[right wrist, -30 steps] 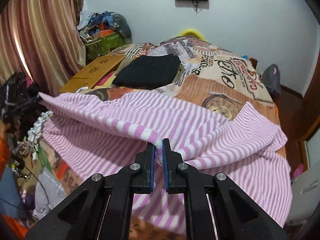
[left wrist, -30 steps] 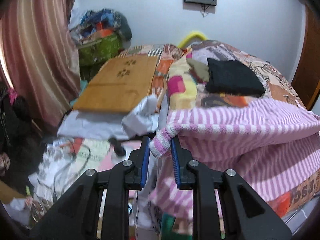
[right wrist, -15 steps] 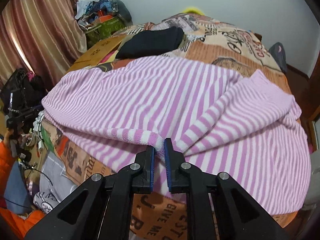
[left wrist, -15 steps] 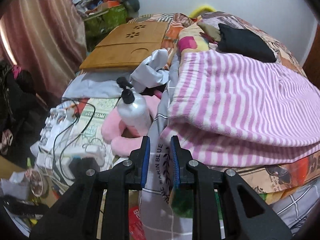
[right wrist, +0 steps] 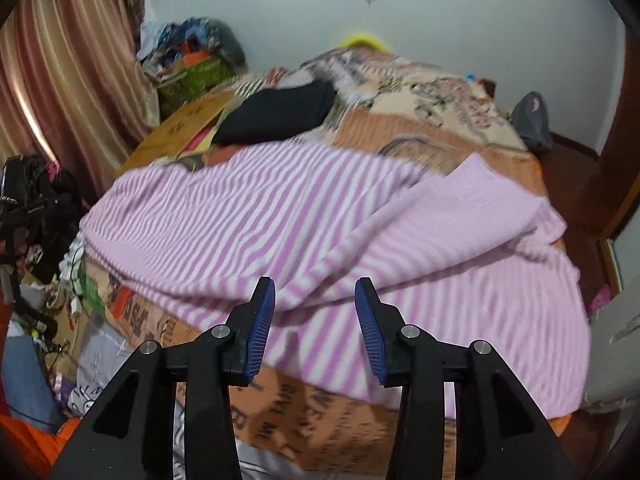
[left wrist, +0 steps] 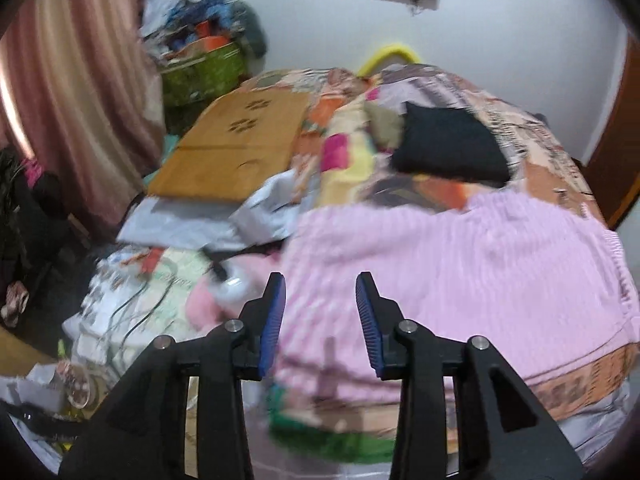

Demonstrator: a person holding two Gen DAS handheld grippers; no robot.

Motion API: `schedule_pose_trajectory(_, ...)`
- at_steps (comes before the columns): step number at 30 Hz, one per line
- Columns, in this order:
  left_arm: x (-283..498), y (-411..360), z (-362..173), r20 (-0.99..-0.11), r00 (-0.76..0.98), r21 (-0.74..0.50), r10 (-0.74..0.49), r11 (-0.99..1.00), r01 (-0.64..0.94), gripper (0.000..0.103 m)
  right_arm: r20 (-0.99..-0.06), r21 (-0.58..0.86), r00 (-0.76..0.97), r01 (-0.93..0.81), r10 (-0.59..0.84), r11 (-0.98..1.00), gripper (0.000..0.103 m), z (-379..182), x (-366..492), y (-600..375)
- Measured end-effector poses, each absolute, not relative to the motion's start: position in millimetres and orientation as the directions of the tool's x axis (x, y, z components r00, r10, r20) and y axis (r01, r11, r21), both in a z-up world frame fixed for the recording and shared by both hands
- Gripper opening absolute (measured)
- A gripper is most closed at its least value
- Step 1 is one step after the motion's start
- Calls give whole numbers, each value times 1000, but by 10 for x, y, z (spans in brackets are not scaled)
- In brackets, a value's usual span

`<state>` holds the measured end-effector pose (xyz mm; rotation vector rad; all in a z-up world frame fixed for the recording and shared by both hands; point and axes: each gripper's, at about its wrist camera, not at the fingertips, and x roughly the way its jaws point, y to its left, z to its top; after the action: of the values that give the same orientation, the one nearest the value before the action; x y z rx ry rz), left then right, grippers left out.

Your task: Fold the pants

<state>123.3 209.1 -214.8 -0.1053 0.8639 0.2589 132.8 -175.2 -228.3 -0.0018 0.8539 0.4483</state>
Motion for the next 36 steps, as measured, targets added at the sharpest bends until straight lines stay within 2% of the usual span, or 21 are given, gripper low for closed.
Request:
schedule_pose_trajectory(5, 1699, 1428, -1945, -747, 659, -22, 86, 988, -154, 40, -688, 143, 644, -333, 336, 932, 47, -2082, 1462, -2082)
schedule_pose_trajectory(9, 2087, 890, -1854, -734, 679, -33, 20, 997, -65, 47, -669, 107, 685, -296, 289, 949, 48, -1990, 1614, -2330)
schedule_pose_trajectory(17, 2761, 14, -1964, -727, 680, -72, -95, 996, 61, 48, -656, 77, 721, -230, 223, 970, 48, -1993, 2099, -2790)
schedule_pose_trajectory(23, 3188, -343, -2225, -743, 663, -36, -85, 996, 88, 49, -680, 57, 705, -222, 200, 973, 52, -2192, 2622, -2918)
schedule_pose_trajectory(36, 3622, -327, -2651, -796, 603, -40, -53, 999, 35, 50, -813, 113, 526, -275, 248, 955, 52, -2961, 4041, -2954)
